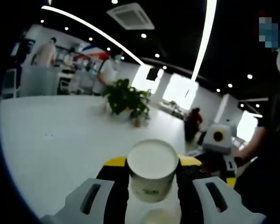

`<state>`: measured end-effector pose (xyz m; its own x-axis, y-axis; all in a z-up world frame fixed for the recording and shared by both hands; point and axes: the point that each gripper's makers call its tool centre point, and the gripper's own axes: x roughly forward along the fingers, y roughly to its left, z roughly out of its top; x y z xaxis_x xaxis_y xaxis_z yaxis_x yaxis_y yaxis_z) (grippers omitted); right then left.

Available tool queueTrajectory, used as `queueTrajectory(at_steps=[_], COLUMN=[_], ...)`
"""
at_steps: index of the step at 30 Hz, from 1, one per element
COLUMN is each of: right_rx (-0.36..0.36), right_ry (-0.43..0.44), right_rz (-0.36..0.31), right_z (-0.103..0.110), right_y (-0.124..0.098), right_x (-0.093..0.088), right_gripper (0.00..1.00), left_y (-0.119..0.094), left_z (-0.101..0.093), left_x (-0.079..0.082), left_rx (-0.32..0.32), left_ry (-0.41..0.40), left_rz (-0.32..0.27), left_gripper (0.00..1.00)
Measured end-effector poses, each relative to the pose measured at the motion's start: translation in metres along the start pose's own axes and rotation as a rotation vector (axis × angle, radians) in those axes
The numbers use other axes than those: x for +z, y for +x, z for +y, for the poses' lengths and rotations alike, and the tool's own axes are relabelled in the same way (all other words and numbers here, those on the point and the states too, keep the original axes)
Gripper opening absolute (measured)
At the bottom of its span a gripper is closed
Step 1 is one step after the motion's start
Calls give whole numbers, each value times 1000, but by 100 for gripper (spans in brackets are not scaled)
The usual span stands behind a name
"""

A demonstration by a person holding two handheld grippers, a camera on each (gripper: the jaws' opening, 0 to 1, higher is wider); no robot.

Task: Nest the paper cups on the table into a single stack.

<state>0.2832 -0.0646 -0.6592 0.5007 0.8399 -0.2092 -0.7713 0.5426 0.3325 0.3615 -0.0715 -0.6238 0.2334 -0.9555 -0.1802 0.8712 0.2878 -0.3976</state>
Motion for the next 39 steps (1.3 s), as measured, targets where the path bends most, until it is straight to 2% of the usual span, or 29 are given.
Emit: queueTrajectory(at_steps=[9, 25, 33, 39], right_rx=[29, 18, 22, 43], right_ry=[24, 43, 75, 79], right_rz=[-48, -101, -149, -179], right_z=[5, -2, -7, -8], right_y=[-3, -11, -16, -19], right_x=[8, 18, 27, 37], right_gripper=[77, 74, 69, 61], left_y=[4, 5, 3, 1], left_z=[-8, -10, -10, -13], left_x=[1, -2, -5, -5], left_rx=[-28, -59, -67, -78], left_ry=[-20, -13, -18, -9], left_rz=[0, 14, 28, 33], left_gripper=[37, 37, 37, 37])
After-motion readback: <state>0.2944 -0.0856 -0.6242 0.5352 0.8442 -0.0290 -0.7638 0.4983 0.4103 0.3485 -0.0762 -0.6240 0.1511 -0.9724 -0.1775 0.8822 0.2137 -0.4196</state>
